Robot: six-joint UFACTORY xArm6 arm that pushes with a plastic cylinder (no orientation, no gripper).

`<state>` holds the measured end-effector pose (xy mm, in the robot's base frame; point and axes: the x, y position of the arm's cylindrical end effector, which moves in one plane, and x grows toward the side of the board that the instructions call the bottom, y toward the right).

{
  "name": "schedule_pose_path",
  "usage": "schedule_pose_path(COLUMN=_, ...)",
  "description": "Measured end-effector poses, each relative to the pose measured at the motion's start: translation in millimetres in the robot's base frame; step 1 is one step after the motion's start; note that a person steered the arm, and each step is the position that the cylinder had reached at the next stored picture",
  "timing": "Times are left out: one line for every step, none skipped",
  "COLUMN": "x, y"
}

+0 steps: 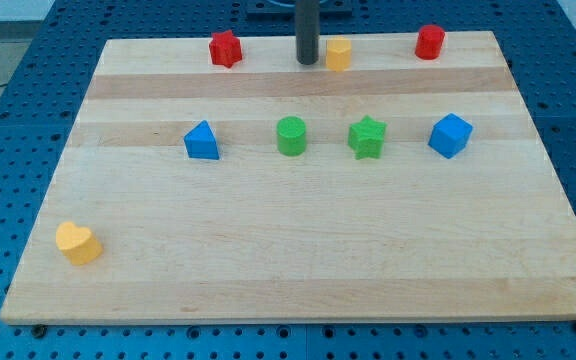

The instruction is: Place the red star to the top center

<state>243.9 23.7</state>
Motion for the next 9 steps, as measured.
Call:
schedule_pose_path(x=-2, y=22)
schedule_pose_path(x=-1, y=32)
schedule_pose_path(x=19, y=38)
schedule_pose_path(x=17, y=53)
schedule_pose_path(x=5, y=59)
schedule_pose_path(x=5, y=62)
schedule_pose_path(x=58, y=32)
schedule_pose_path(x=83, y=-84)
schedule_pose_path(x=75, y=-207)
